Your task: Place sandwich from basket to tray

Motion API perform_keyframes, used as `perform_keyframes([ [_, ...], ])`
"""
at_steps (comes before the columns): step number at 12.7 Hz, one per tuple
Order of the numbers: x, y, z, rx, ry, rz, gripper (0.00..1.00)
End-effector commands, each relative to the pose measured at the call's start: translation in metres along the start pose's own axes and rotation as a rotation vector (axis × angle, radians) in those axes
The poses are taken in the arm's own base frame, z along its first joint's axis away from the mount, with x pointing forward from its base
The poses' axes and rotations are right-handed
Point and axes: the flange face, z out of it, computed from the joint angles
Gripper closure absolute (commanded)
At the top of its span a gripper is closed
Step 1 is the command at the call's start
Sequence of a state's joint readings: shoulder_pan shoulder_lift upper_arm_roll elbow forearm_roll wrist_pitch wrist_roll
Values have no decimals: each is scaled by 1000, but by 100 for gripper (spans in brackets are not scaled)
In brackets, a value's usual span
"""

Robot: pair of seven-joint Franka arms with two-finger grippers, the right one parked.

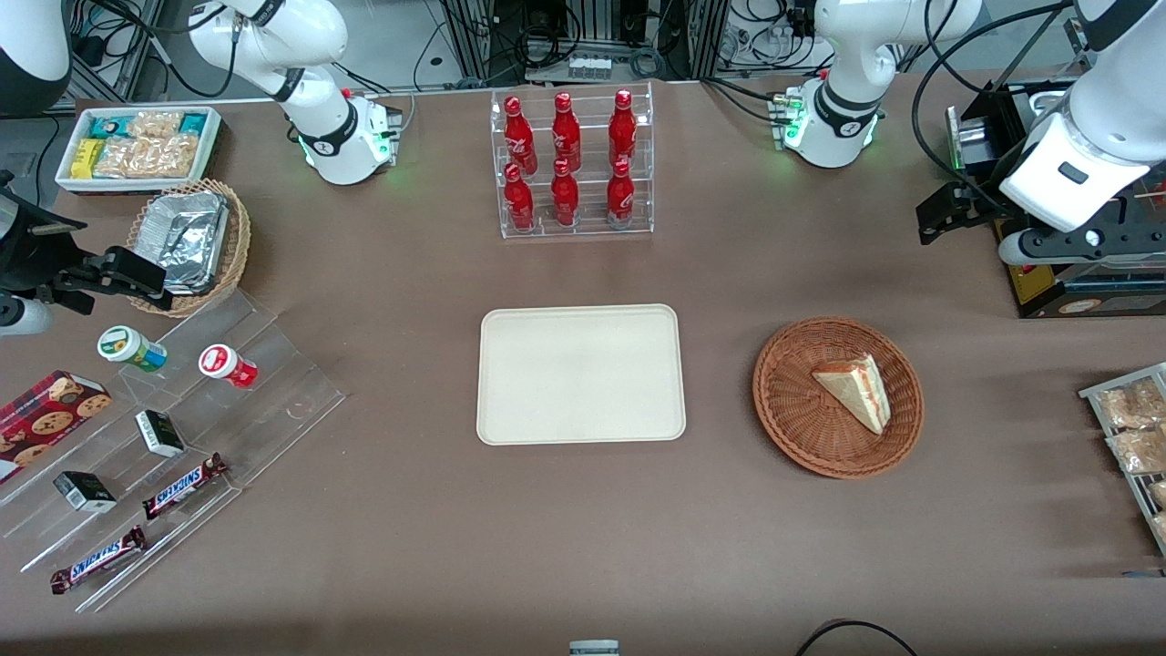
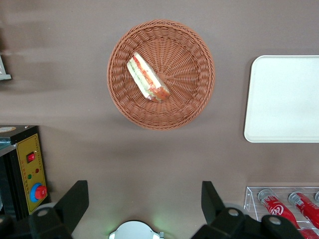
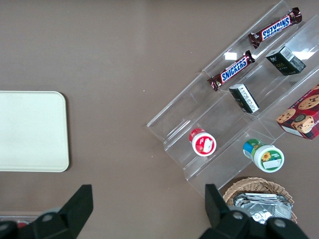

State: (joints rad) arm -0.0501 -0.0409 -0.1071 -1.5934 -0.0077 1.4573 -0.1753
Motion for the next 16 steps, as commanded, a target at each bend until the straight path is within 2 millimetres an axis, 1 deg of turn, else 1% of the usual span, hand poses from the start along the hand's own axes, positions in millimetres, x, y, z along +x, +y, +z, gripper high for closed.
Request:
perform_keyframes([
  [1,-1,0,-3,4,7,18,0],
  [2,0,-3,-3,1,5,10,0],
  [3,0,-3,-1,3,2,10,0],
  [5,2,-13,7,2,-18,-10,0],
  [8,5,-17,36,15,-55,-26,0],
  [10,13,-17,66,16,-44,-152,0],
  [12,18,-15,94,14,-23,-207,0],
  [16,28,-15,129,-2,30,-328,0],
])
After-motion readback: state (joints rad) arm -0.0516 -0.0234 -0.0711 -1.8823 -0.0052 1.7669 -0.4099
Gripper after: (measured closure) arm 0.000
